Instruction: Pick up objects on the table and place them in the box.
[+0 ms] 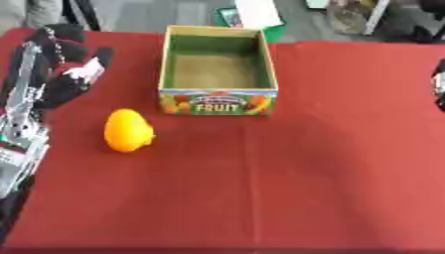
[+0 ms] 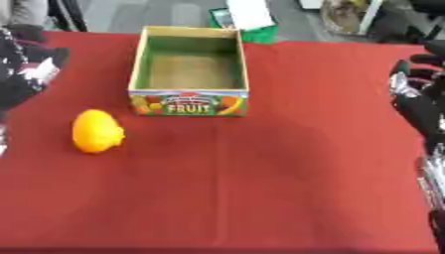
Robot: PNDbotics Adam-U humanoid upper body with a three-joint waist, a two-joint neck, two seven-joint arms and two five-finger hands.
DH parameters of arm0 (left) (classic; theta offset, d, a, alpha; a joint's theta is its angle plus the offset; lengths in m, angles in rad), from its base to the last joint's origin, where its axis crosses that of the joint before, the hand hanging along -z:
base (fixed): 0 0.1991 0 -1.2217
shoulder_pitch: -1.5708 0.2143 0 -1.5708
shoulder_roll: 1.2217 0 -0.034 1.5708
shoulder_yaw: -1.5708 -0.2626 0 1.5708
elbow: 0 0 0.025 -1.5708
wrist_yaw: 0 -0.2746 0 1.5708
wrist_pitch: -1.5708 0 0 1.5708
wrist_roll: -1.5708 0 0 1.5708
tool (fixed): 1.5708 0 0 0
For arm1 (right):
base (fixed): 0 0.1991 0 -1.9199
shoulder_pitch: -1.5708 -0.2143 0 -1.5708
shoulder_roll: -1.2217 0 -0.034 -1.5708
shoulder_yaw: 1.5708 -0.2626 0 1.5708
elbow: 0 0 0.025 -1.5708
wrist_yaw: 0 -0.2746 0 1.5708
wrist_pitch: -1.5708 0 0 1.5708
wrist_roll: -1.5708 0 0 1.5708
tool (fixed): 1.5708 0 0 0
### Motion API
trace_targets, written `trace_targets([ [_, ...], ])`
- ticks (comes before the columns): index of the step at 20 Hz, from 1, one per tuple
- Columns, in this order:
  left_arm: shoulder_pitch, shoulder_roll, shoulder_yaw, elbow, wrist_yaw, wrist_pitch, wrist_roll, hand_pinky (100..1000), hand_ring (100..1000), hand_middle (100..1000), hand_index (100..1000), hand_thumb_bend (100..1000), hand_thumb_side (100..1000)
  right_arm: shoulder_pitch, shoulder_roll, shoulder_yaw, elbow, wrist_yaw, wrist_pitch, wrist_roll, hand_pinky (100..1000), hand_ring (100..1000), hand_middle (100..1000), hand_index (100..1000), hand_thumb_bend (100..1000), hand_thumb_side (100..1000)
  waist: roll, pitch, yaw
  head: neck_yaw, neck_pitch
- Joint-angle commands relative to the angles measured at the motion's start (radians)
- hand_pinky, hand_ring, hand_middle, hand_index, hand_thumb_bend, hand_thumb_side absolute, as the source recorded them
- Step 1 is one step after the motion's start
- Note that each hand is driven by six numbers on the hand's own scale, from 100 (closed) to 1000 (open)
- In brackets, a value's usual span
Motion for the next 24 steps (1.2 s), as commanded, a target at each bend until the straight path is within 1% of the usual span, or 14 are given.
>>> trace_targets([
  [1, -0.011, 0.029, 0.014, -0.025, -0.004, -0.001, -0.004, 649, 616, 607, 727, 604, 363, -0.011, -0.021, -0.01, -0.018, -0.001, 0.0, -0.001, 630, 630, 657, 813, 171, 138, 0.002, -0.018, 0.001, 0.0, 0.0],
  [5, -0.011, 0.031, 0.015, -0.027, -0.005, -0.001, -0.007, 650, 617, 608, 727, 612, 361, -0.011, -0.022, -0.01, -0.018, -0.001, 0.0, -0.001, 630, 630, 657, 813, 171, 138, 0.003, -0.017, 0.002, -0.001, 0.001],
  [8, -0.011, 0.036, 0.015, -0.032, -0.013, -0.004, -0.021, 657, 626, 618, 733, 688, 342, -0.011, -0.022, -0.01, -0.018, -0.001, 0.0, -0.001, 630, 630, 657, 813, 173, 138, 0.002, -0.017, 0.003, 0.0, 0.002],
  [9, -0.01, 0.041, 0.014, -0.034, -0.022, -0.006, -0.035, 660, 633, 624, 730, 730, 320, -0.011, -0.022, -0.01, -0.017, -0.001, 0.001, 0.0, 630, 630, 657, 813, 173, 138, 0.002, -0.018, 0.003, 0.0, 0.002],
  [10, -0.009, 0.047, 0.013, -0.037, -0.035, -0.008, -0.055, 666, 642, 629, 729, 749, 292, -0.011, -0.022, -0.01, -0.017, -0.001, 0.001, 0.0, 629, 630, 657, 813, 172, 138, 0.002, -0.018, 0.004, 0.0, 0.002],
  [12, -0.004, 0.064, 0.01, -0.044, -0.087, -0.015, -0.135, 674, 648, 640, 743, 738, 244, -0.011, -0.023, -0.01, -0.017, -0.001, 0.001, 0.0, 630, 630, 657, 813, 172, 138, 0.003, -0.018, 0.004, 0.0, 0.003],
  [14, 0.002, 0.084, 0.01, -0.052, -0.157, -0.016, -0.227, 682, 652, 645, 745, 734, 218, -0.011, -0.023, -0.01, -0.016, -0.001, 0.001, 0.0, 630, 630, 657, 813, 172, 138, 0.004, -0.018, 0.005, 0.0, 0.004],
  [18, 0.02, 0.125, 0.009, -0.07, -0.324, -0.001, -0.386, 692, 656, 652, 752, 723, 211, -0.011, -0.023, -0.008, -0.016, 0.0, 0.001, 0.002, 630, 630, 657, 812, 173, 139, 0.007, -0.018, 0.003, -0.001, 0.004],
  [20, 0.033, 0.141, 0.005, -0.072, -0.417, 0.023, -0.437, 690, 650, 640, 747, 725, 198, -0.009, -0.024, -0.009, -0.015, 0.0, 0.001, 0.002, 630, 630, 657, 810, 172, 140, 0.008, -0.018, 0.003, -0.001, 0.005],
  [23, 0.046, 0.15, -0.007, -0.075, -0.509, 0.049, -0.481, 694, 652, 645, 752, 729, 194, -0.009, -0.024, -0.009, -0.014, 0.0, 0.001, 0.002, 630, 630, 657, 809, 174, 139, 0.008, -0.019, 0.003, 0.0, 0.005],
  [24, 0.049, 0.152, -0.013, -0.072, -0.541, 0.057, -0.493, 694, 651, 646, 756, 757, 207, -0.009, -0.024, -0.009, -0.014, 0.0, 0.001, 0.002, 630, 630, 657, 809, 174, 139, 0.008, -0.019, 0.002, 0.0, 0.005],
])
